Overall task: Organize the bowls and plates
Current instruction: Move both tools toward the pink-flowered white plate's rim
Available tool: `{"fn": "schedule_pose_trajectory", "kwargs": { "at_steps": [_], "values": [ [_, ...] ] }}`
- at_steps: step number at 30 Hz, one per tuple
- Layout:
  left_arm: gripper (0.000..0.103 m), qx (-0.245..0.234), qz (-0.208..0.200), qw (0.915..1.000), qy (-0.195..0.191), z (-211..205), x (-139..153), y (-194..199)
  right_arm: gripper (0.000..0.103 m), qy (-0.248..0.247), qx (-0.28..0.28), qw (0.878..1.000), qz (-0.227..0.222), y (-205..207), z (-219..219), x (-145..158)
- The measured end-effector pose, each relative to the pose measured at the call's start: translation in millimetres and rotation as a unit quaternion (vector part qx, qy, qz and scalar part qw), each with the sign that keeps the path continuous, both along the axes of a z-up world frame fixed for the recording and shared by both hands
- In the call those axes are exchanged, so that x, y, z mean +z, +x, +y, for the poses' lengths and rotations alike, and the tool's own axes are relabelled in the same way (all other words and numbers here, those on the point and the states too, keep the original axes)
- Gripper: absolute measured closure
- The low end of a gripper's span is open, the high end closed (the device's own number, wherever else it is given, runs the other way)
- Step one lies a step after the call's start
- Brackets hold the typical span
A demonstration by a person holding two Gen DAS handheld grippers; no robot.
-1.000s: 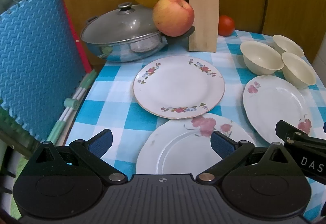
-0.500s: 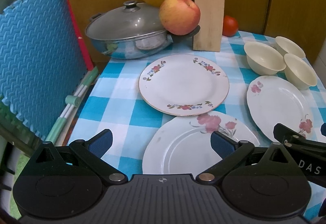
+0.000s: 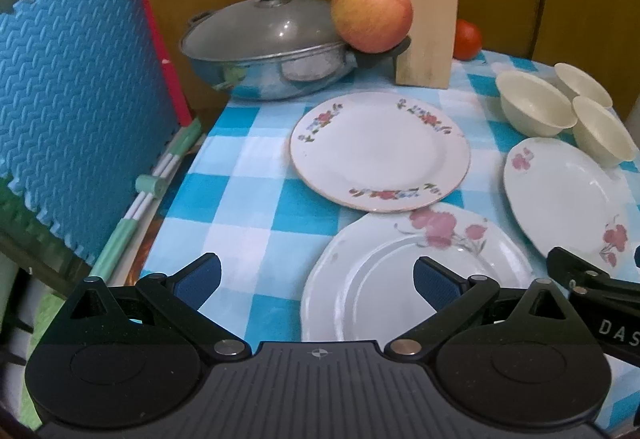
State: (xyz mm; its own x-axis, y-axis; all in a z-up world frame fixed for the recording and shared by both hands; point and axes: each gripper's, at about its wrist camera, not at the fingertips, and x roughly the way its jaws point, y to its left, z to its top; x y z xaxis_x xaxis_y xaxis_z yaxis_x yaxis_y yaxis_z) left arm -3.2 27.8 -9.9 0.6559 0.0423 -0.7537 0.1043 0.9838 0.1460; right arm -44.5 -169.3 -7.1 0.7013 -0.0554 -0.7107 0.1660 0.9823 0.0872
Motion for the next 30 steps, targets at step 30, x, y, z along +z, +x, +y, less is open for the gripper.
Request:
{"fn": "schedule_pose_trajectory", "kwargs": {
  "at_steps": [30],
  "values": [
    [0.0,-0.007,0.046,0.9985,-0.03,10,-18,2,0.021,0.038,0.034,0.998,0.034,-12,10,-2]
  ]
}}
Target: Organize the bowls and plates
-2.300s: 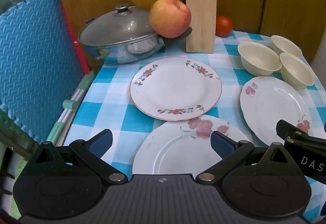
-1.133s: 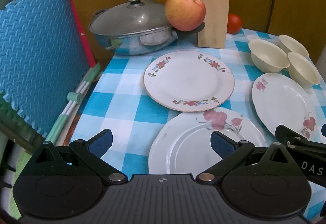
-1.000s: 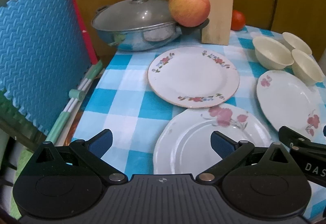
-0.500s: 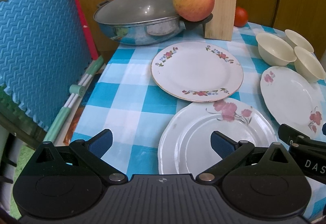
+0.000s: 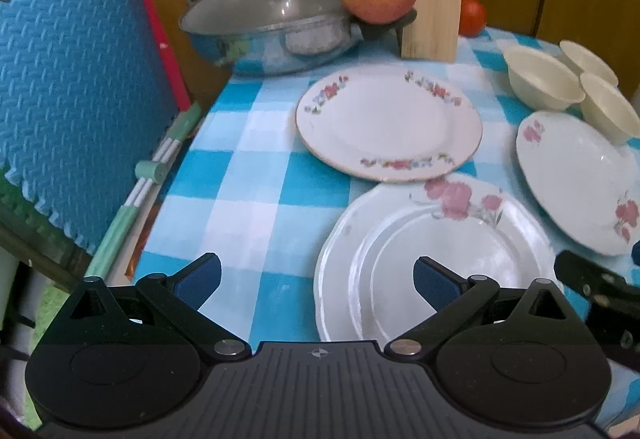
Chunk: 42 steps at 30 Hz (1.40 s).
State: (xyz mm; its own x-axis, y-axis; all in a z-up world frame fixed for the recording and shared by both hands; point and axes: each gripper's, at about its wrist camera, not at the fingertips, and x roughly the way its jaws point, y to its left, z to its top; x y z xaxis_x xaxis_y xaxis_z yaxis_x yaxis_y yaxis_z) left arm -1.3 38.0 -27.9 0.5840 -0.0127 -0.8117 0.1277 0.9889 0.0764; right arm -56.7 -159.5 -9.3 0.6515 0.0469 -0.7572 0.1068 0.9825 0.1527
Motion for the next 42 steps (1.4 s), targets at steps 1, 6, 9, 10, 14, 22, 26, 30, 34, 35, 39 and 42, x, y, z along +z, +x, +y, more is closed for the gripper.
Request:
{"fn": "schedule_pose_trajectory", "kwargs": {
  "at_steps": [1,6,9,10,14,22,26,30,34,35,39,42],
  "values": [
    [0.0,0.0,0.006,1.0,0.0,1,-3,1,0.023,0.007,0.007,1.0,0.006,-1,1,-2],
    [0.002,0.001,0.031,0.9995,-0.006,5,-15,6,0.041,0.032,0.029,0.998,0.04,1,3,-17],
    [0.003,-0.003,0.047,0.9988,-0.012,5,-21,9,0.044,0.063,0.029,0.995,0.064,6,-1,-26],
    [0.004,-0.005,0.054,0.9984,-0.012,5,-22,9,0.044,0.073,0.028,0.995,0.069,7,-3,-27],
    [0.004,-0.016,0.059,0.9981,-0.01,1,-23,8,0.049,0.075,0.031,0.994,0.067,9,-2,-28],
    [0.002,-0.032,0.068,0.997,-0.016,-4,-24,10,0.057,0.088,0.058,0.993,0.06,12,3,-29],
    [0.001,-0.046,0.073,0.996,-0.024,-7,-25,12,0.059,0.106,0.052,0.991,0.059,13,-1,-30],
    [0.001,-0.057,0.062,0.9962,-0.021,-13,-26,11,0.065,0.11,0.054,0.991,0.054,14,-4,-30],
    [0.002,-0.083,0.063,0.9943,-0.021,-20,-26,8,0.078,0.134,0.038,0.988,0.058,16,-16,-32],
    [0.002,-0.084,0.06,0.9945,-0.018,-21,-26,7,0.078,0.136,0.039,0.988,0.057,14,-17,-32],
    [0.004,-0.086,0.06,0.9944,-0.016,-21,-26,5,0.079,0.125,0.054,0.989,0.059,6,-13,-29],
    [0.004,-0.092,0.063,0.9937,-0.01,-21,-26,-1,0.079,0.115,0.061,0.989,0.063,-3,-11,-27]
  ]
}}
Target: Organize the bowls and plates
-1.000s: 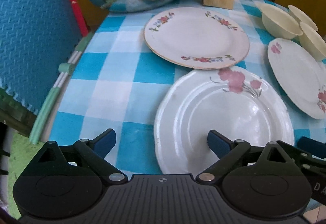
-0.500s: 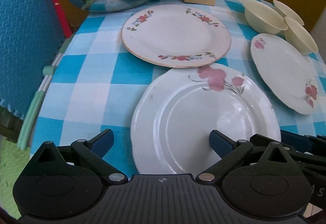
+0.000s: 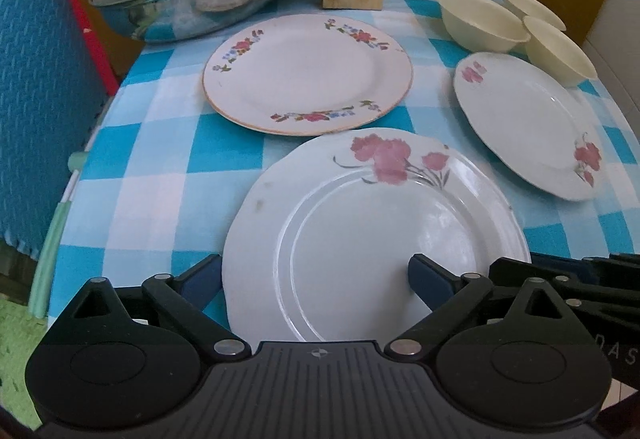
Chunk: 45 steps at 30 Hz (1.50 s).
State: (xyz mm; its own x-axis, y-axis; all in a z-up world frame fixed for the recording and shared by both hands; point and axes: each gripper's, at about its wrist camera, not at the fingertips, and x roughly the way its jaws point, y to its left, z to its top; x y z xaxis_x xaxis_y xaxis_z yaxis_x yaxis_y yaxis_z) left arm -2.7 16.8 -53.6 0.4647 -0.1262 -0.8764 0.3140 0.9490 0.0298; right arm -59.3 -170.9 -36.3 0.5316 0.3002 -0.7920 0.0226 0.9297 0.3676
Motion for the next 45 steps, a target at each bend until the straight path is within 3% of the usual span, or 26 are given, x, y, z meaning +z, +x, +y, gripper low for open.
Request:
{"fn": "schedule_pose_trajectory", "kwargs": {
  "at_steps": [10,14,17,20,25,33,45],
  "values": [
    [0.004,-0.05,-0.005,0.9987,0.006,-17,0,-20,0.078,-0.002,0.01,1.0,0.016,-24,-19,2],
    [0.006,-0.047,-0.008,0.9988,0.011,-22,1,-16,0.078,-0.007,0.0,1.0,0.01,-19,-25,2],
    [0.009,-0.042,-0.035,0.9981,0.028,-24,8,-13,0.078,-0.015,-0.024,1.0,0.01,-16,-36,5],
    [0.008,-0.047,-0.039,0.998,0.018,-29,17,-7,0.078,-0.011,-0.059,0.998,0.016,-13,-54,5],
    [0.006,-0.085,-0.057,0.9947,0.013,-57,30,3,0.078,-0.015,-0.098,0.995,0.004,-8,-78,13],
    [0.006,-0.11,-0.05,0.9927,0.002,-101,30,32,0.077,-0.047,-0.178,0.983,0.003,15,-129,13],
    [0.006,-0.12,-0.03,0.9922,0.017,-130,10,55,0.076,-0.007,-0.192,0.981,0.017,44,-155,-9]
  ]
}}
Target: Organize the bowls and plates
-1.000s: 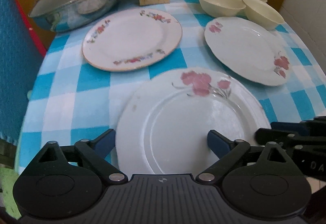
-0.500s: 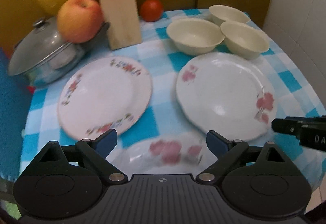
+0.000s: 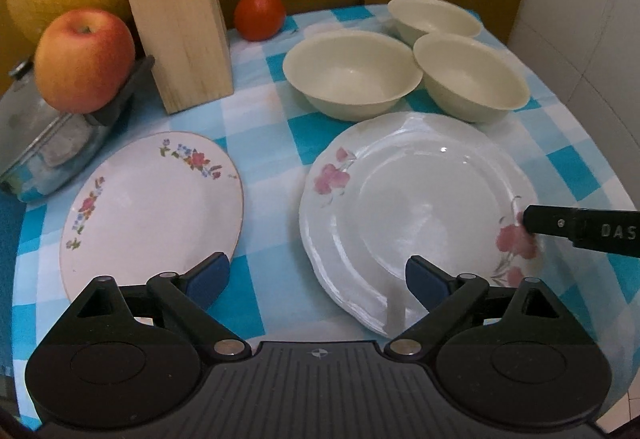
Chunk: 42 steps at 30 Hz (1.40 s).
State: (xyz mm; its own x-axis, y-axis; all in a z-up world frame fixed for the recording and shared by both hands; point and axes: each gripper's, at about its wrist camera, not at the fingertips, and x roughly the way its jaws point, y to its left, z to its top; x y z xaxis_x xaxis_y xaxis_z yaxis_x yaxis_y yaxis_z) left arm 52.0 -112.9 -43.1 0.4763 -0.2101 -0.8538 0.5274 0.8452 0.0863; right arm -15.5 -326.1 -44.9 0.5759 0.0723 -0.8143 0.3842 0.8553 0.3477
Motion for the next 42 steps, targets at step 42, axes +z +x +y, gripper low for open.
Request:
{"fn": "schedule_pose_trajectory", "kwargs": {
  "at_steps": [42],
  "values": [
    [0.0,-0.066,-0.007,0.9978,-0.005,-43,-20,12,0.067,0.006,0.027,0.999,-0.037,16,3,-8]
  ]
}}
